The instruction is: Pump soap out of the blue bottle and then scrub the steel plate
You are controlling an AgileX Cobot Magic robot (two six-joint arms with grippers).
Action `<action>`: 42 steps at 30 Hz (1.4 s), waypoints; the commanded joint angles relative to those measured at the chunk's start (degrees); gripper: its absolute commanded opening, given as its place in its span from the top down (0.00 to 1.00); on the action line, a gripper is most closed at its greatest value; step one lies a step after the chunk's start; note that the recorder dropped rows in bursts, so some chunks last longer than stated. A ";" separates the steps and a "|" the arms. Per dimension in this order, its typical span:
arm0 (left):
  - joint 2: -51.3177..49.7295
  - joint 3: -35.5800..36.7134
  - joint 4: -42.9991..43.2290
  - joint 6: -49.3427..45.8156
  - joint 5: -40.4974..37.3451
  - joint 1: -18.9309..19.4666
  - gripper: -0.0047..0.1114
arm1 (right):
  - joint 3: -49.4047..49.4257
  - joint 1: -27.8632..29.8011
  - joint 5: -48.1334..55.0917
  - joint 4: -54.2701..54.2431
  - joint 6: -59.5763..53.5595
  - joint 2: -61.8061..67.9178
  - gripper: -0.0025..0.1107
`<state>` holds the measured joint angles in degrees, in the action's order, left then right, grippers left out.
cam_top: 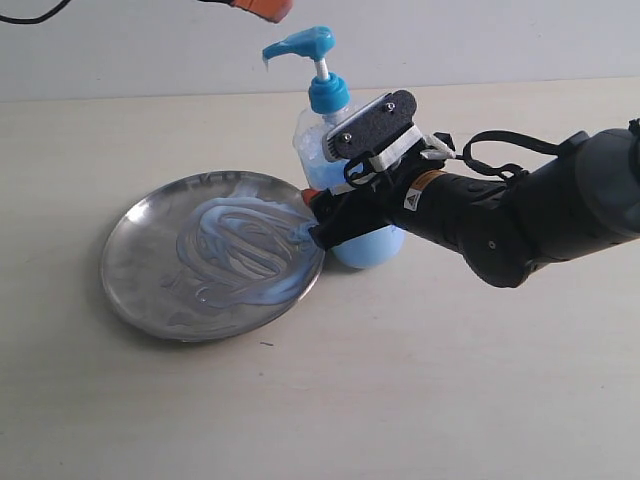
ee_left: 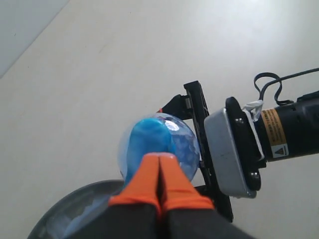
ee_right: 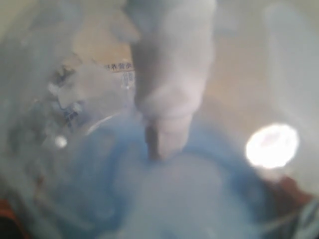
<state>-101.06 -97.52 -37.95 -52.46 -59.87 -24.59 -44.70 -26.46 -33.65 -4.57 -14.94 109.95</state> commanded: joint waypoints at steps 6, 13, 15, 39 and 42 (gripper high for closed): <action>4.07 0.24 -2.19 0.64 0.30 0.11 0.96 | -0.25 -0.25 -0.90 0.10 0.05 0.04 0.98; 5.84 0.24 -4.06 0.21 0.16 0.62 0.96 | -0.25 -0.25 -1.04 0.10 0.22 0.04 0.98; 6.19 0.67 -5.59 -0.09 -0.29 1.49 0.96 | -0.25 -0.25 -1.15 0.10 1.49 -0.10 0.98; 30.41 42.18 -43.00 -31.18 11.23 11.45 0.96 | -0.25 -0.25 -0.88 0.10 4.59 -1.69 0.98; 34.13 47.37 -45.54 -34.16 15.45 11.45 0.96 | -0.25 -0.25 -0.72 0.10 4.69 -1.69 0.98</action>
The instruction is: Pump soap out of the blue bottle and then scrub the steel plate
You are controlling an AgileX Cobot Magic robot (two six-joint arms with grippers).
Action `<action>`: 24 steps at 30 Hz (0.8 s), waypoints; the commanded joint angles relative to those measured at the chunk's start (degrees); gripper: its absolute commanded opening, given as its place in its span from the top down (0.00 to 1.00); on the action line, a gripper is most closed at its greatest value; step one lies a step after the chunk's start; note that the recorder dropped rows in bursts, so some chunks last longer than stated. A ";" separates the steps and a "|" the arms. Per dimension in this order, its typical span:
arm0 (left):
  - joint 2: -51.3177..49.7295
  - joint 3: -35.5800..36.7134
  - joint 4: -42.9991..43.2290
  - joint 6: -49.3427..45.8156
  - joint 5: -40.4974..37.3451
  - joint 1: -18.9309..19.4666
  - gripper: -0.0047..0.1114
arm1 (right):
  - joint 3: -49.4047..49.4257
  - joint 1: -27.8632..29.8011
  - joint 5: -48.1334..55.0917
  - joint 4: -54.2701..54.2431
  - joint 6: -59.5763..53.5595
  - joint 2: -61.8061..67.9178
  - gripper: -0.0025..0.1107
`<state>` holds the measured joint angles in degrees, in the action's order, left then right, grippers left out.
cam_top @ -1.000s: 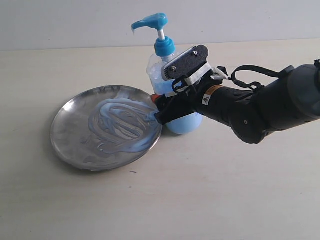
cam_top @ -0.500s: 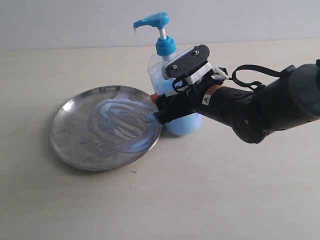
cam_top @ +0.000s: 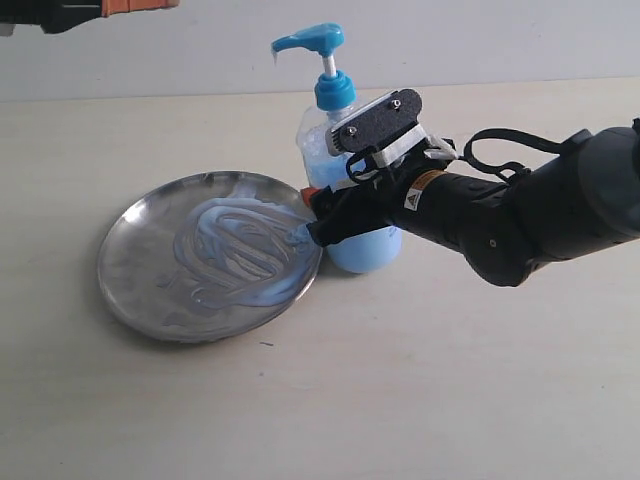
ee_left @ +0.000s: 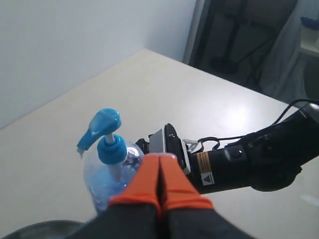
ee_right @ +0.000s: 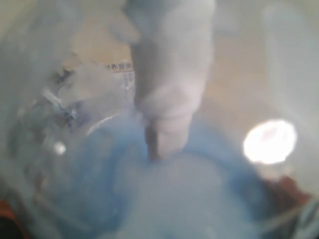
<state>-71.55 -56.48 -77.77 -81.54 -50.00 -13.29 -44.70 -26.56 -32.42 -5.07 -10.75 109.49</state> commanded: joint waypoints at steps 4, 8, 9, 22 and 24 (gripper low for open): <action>8.06 12.73 -7.09 -6.61 12.44 0.14 0.96 | -0.25 -0.15 -1.95 0.60 0.50 -1.22 0.98; 11.14 17.60 -9.83 -9.53 13.23 0.14 0.96 | -0.25 -0.15 -1.95 0.60 0.50 -1.22 0.98; 11.84 18.73 -11.03 -10.11 13.23 0.14 0.96 | -0.25 -0.15 -1.95 0.43 0.50 -1.22 0.98; 17.89 26.96 -19.08 -16.03 14.80 0.14 0.96 | -0.25 -0.15 -1.53 -4.35 0.50 -4.44 0.98; 17.89 27.40 -19.08 -16.06 16.34 0.14 0.96 | -0.25 -0.15 -1.53 -5.00 0.50 -5.23 0.98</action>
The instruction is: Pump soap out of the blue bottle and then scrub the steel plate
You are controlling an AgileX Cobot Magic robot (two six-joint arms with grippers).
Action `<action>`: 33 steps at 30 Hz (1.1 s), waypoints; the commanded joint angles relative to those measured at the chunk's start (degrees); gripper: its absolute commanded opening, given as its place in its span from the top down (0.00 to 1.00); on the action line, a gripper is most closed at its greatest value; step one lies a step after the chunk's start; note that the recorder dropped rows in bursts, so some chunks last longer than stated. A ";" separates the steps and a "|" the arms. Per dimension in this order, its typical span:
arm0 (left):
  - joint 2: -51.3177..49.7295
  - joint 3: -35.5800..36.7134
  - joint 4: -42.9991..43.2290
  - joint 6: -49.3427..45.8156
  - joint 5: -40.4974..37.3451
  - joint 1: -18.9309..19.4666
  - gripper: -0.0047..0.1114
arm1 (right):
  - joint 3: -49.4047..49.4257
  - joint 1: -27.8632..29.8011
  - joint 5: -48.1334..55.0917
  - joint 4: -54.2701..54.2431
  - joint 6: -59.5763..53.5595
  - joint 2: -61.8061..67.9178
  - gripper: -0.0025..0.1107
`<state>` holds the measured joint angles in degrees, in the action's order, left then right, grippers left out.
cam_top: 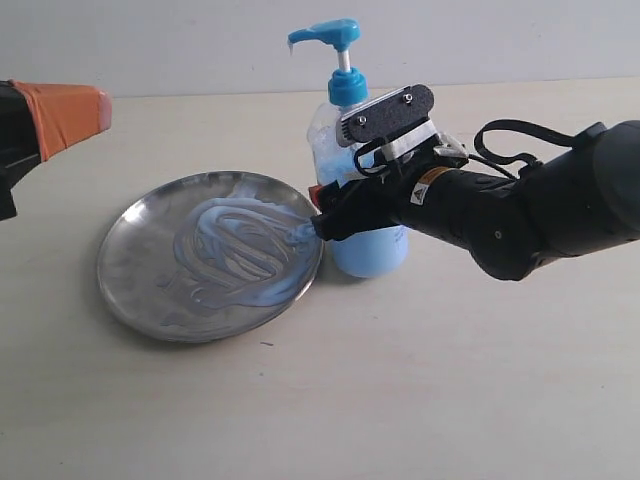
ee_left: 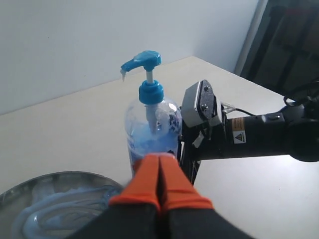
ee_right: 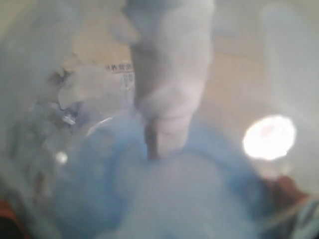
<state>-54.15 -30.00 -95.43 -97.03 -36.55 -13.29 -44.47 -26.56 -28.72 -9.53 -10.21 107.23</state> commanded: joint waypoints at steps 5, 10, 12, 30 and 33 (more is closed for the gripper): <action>0.48 1.28 -2.27 -0.82 4.10 0.14 0.96 | -0.49 -0.15 -4.32 -2.46 -0.16 -5.89 0.98; 0.48 1.28 -2.27 -1.67 4.88 0.14 0.96 | -0.49 -0.15 -3.91 -4.78 -0.16 -7.90 0.98; 0.48 1.28 -2.27 -1.77 5.75 0.14 0.96 | -0.49 -0.15 -3.91 -8.01 -1.84 -8.44 0.98; 0.48 1.28 -0.73 -0.21 11.76 0.14 0.96 | -0.49 6.41 -0.21 -28.88 -22.83 -10.39 0.98; 0.48 1.28 -0.73 -0.17 10.99 0.14 0.96 | -0.49 7.99 -0.51 -28.88 -22.68 -10.39 0.98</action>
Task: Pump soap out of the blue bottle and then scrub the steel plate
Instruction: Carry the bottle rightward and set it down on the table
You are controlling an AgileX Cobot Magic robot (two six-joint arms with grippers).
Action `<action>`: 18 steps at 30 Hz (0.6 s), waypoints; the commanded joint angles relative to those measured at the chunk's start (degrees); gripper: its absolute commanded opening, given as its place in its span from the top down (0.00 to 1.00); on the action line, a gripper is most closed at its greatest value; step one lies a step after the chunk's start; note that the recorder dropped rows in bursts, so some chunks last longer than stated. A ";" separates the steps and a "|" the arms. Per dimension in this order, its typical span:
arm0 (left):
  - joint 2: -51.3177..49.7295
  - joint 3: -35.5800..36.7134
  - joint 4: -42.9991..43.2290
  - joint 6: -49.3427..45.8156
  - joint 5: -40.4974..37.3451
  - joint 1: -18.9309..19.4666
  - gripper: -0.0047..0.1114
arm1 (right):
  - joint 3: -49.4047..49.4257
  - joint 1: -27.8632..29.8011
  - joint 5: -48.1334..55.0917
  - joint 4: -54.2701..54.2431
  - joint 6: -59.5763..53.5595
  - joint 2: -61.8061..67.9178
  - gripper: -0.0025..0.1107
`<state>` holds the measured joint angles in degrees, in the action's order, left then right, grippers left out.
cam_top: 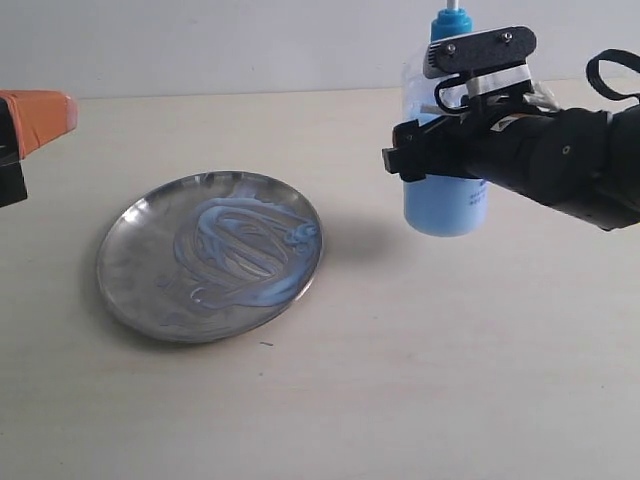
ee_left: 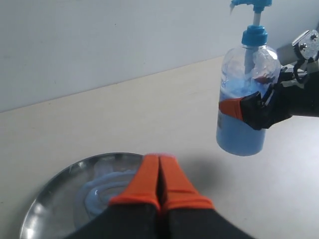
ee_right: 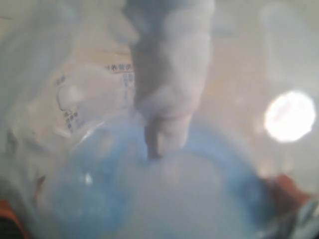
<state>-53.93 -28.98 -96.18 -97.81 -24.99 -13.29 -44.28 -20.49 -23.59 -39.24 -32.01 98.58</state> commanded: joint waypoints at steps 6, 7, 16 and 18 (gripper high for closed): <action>0.27 0.26 0.12 1.93 -4.73 0.14 0.96 | -0.68 5.33 -6.13 3.03 4.99 -0.36 0.98; 0.27 0.26 0.12 2.06 -5.29 0.14 0.96 | -0.68 5.64 -6.31 4.62 7.05 0.27 0.98; 0.27 0.26 3.02 2.48 -6.79 0.14 0.96 | -0.68 5.99 -10.57 19.97 23.31 9.02 0.98; 0.27 0.26 3.02 2.48 -6.79 0.14 0.96 | -0.68 5.99 -8.58 20.25 23.31 10.32 0.98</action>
<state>-53.93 -28.98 -93.16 -95.76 -31.23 -13.29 -44.28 -14.62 -30.67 -19.88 -9.26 108.15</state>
